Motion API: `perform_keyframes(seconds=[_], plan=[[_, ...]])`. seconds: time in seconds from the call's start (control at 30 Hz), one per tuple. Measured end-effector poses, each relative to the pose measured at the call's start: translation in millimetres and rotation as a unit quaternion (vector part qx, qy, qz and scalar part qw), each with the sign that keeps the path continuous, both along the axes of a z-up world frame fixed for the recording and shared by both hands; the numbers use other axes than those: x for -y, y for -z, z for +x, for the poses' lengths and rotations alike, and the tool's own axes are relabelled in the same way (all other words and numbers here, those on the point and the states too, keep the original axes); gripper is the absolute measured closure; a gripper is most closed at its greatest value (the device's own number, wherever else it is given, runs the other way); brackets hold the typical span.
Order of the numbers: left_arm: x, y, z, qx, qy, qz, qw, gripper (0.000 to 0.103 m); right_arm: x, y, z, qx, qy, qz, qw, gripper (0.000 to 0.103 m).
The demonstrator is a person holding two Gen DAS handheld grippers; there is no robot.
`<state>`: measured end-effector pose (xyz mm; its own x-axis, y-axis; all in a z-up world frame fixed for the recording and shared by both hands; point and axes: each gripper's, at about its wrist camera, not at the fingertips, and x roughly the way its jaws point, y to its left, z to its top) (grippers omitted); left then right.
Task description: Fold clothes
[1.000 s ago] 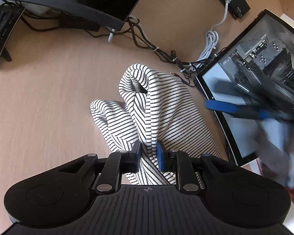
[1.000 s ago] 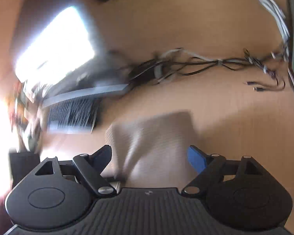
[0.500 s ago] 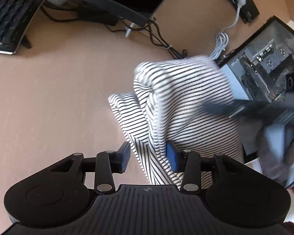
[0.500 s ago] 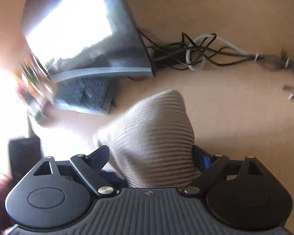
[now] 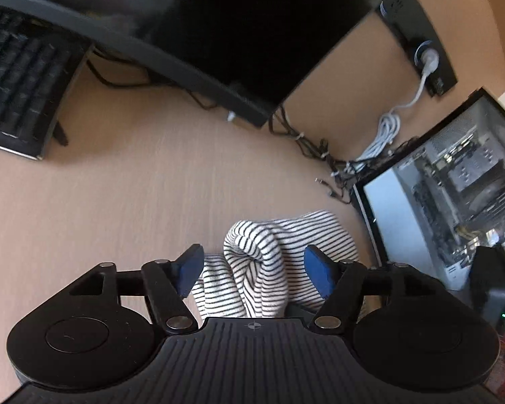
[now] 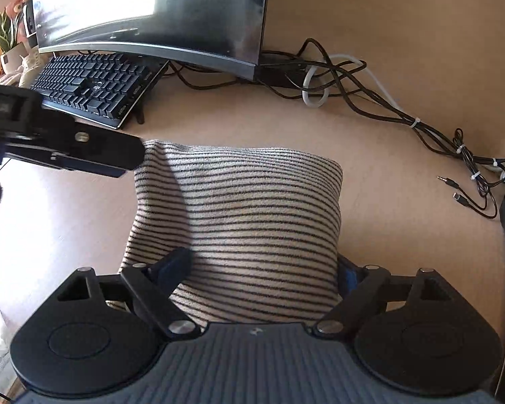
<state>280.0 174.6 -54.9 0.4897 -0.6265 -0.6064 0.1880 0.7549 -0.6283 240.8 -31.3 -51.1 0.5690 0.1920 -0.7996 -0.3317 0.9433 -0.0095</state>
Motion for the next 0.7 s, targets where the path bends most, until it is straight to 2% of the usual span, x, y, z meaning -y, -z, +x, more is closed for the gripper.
perform_keyframes(seconds=[0.1, 0.17, 0.2, 0.23, 0.27, 0.37, 0.47, 0.63, 0.7], plan=[[13.9, 13.2, 7.1, -0.015, 0.007, -0.012, 0.9998, 0.029, 0.3, 1.0, 1.9, 0.002, 0.001, 0.003, 1.000, 0.015], [22.9, 14.9, 10.4, -0.007, 0.010, -0.007, 0.9999, 0.031, 4.1, 0.9, 2.5, 0.005, 0.002, 0.011, 1.000, 0.014], [27.1, 14.9, 11.6, -0.003, 0.010, -0.002, 0.9999, 0.038, 9.0, 0.3, 2.6, 0.005, 0.002, 0.021, 1.000, 0.012], [31.4, 12.6, 11.7, 0.005, 0.011, 0.009, 0.9999, 0.054, 14.5, -0.4, 2.8, 0.005, 0.003, 0.033, 0.999, 0.012], [36.0, 6.9, 9.8, 0.015, 0.013, 0.029, 0.9994, 0.065, 22.7, -1.9, 3.3, 0.001, 0.005, 0.049, 0.999, 0.012], [48.8, -12.8, -0.6, 0.056, 0.028, 0.075, 0.9952, 0.073, 52.4, -6.4, 4.3, -0.014, 0.020, 0.113, 0.993, 0.011], [52.6, -23.6, -9.4, 0.071, 0.037, 0.088, 0.9930, 0.075, 80.3, -4.3, 10.1, -0.039, 0.055, 0.182, 0.981, 0.009], [49.5, -30.1, -15.3, 0.073, 0.037, 0.089, 0.9926, 0.076, 103.4, 18.2, 25.3, -0.083, 0.097, 0.294, 0.947, 0.011], [48.7, -32.2, -17.7, 0.076, 0.038, 0.093, 0.9921, 0.077, 102.0, 29.5, 28.5, -0.100, 0.097, 0.303, 0.943, 0.013]])
